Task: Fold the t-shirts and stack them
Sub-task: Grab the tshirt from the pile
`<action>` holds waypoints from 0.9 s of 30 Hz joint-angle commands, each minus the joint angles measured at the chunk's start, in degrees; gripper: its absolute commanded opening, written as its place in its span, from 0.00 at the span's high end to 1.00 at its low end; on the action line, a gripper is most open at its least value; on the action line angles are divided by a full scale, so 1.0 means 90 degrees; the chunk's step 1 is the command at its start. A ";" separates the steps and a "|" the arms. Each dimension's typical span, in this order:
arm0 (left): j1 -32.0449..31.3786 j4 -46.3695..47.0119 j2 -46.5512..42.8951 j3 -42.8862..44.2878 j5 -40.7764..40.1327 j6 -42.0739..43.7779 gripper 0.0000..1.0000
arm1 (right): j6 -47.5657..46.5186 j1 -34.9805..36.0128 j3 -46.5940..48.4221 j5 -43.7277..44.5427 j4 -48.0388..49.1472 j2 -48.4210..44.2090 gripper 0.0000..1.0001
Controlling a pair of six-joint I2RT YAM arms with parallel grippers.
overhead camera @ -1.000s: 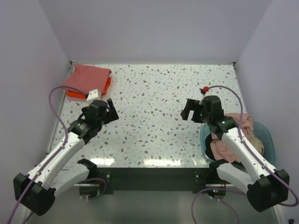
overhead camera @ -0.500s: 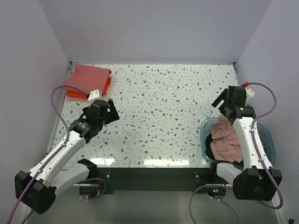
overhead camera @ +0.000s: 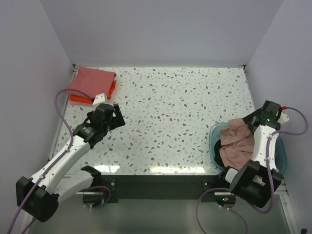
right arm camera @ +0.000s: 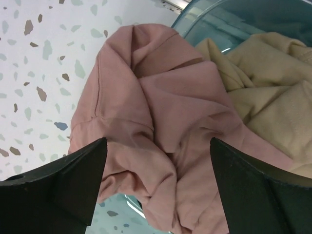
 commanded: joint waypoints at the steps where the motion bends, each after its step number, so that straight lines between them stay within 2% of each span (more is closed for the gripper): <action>1: -0.0012 -0.0099 0.0036 0.0235 -0.0078 0.0003 0.00 | -0.0030 -0.0009 -0.0094 -0.0471 0.0632 0.0056 0.12; 7: -0.0012 -0.0157 0.0055 0.0254 -0.0147 -0.0007 0.00 | 0.0057 -0.0038 -0.0299 -0.0530 0.0965 0.0251 0.23; 8: -0.0012 -0.0167 0.0055 0.0245 -0.0147 -0.0017 0.00 | 0.0077 -0.0038 -0.0309 -0.0530 0.0994 0.0271 0.29; 10: -0.0012 -0.0196 0.0036 0.0235 -0.0196 -0.0036 0.00 | 0.0136 -0.0038 -0.0358 -0.0404 0.1053 0.0290 0.33; 13: -0.0012 -0.0226 0.0017 0.0235 -0.0206 -0.0056 0.00 | 0.0194 -0.0038 -0.0377 -0.0364 0.1102 0.0252 0.56; 15: -0.0012 -0.0216 -0.0003 0.0235 -0.0225 -0.0056 0.00 | 0.0165 -0.0028 -0.0396 -0.0374 0.1121 0.0184 0.65; 16: -0.0012 -0.0216 0.0007 0.0235 -0.0254 -0.0056 0.00 | 0.0165 -0.0048 -0.0387 -0.0335 0.1131 0.0164 0.78; 18: -0.0012 -0.0226 -0.0013 0.0225 -0.0274 -0.0066 0.00 | 0.0146 -0.0038 -0.0426 -0.0335 0.1170 0.0066 0.89; 19: -0.0012 -0.0226 -0.0013 0.0235 -0.0274 -0.0056 0.00 | 0.0146 -0.0057 -0.0436 -0.0383 0.1180 -0.0040 1.00; 24: -0.0012 -0.0226 -0.0042 0.0245 -0.0264 -0.0075 0.00 | -0.0049 -0.0067 -0.0047 -0.0627 0.0898 -0.0432 1.00; 27: -0.0012 -0.0090 -0.0071 0.0216 -0.0109 -0.0085 0.00 | -0.0225 -0.0058 0.0627 -0.1406 0.0614 -0.0481 1.00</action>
